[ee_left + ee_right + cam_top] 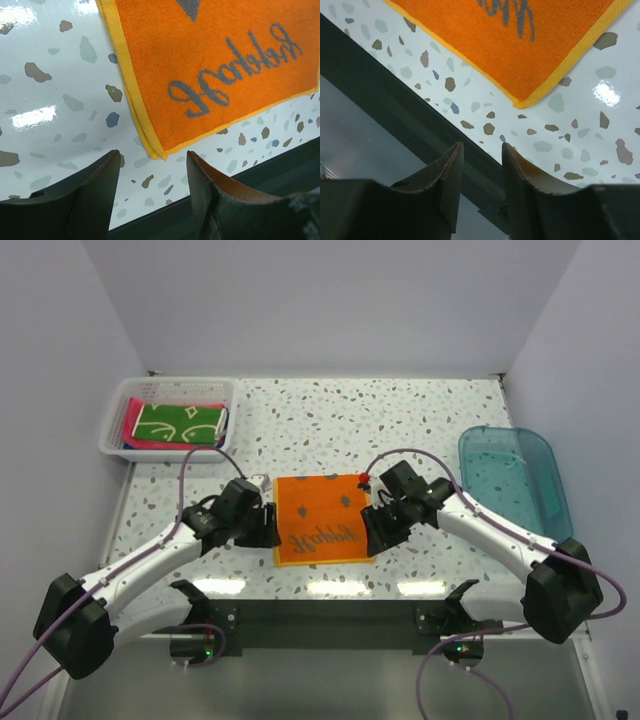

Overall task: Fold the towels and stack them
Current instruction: Fold the towel

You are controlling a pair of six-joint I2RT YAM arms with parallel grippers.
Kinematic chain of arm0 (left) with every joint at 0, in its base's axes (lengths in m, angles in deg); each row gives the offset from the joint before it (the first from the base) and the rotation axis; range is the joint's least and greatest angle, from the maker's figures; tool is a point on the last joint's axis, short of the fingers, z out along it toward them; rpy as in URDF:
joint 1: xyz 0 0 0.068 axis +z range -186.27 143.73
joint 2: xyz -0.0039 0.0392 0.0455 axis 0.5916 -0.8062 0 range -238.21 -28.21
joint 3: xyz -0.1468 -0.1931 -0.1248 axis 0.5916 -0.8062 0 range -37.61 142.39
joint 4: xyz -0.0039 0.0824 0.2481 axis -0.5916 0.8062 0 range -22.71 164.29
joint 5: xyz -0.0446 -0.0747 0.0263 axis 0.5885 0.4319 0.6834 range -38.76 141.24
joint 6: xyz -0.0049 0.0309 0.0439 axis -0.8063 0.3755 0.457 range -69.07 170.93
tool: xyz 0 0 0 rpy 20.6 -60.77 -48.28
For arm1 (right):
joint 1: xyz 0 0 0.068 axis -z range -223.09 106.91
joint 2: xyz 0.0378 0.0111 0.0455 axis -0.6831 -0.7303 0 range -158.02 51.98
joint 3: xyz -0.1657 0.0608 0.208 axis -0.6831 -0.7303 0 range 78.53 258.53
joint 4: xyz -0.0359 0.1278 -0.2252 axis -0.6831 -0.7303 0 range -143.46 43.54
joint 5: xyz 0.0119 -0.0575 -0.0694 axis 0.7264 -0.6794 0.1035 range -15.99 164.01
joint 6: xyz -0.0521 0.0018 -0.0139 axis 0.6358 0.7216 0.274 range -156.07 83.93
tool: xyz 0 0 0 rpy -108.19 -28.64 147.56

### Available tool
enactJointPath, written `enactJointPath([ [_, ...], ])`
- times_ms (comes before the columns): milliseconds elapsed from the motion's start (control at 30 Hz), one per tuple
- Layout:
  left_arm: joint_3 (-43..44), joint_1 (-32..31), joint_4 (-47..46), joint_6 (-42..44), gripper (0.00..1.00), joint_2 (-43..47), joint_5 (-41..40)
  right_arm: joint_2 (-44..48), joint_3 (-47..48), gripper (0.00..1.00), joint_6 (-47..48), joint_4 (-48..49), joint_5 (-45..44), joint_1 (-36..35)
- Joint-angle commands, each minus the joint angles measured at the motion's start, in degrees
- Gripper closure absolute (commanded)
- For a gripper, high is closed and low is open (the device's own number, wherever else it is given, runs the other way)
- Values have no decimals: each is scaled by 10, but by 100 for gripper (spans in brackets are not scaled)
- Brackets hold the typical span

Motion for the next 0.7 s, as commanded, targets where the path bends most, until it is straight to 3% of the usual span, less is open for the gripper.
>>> enactJointPath([
  [0,39,-1,3,-25,40,-30,-23,-11,20,62,-36,45,-38,0],
  [133,41,-3,-8,-55,44,-86,-36,-44,16,72,-83,121,-75,0],
  [433,6,-42,-30,-106,49,-138,-58,-70,-23,69,-127,192,-98,-1],
  [667,-25,-59,-30,-134,68,-169,-81,-85,-69,65,-148,237,-126,-1],
])
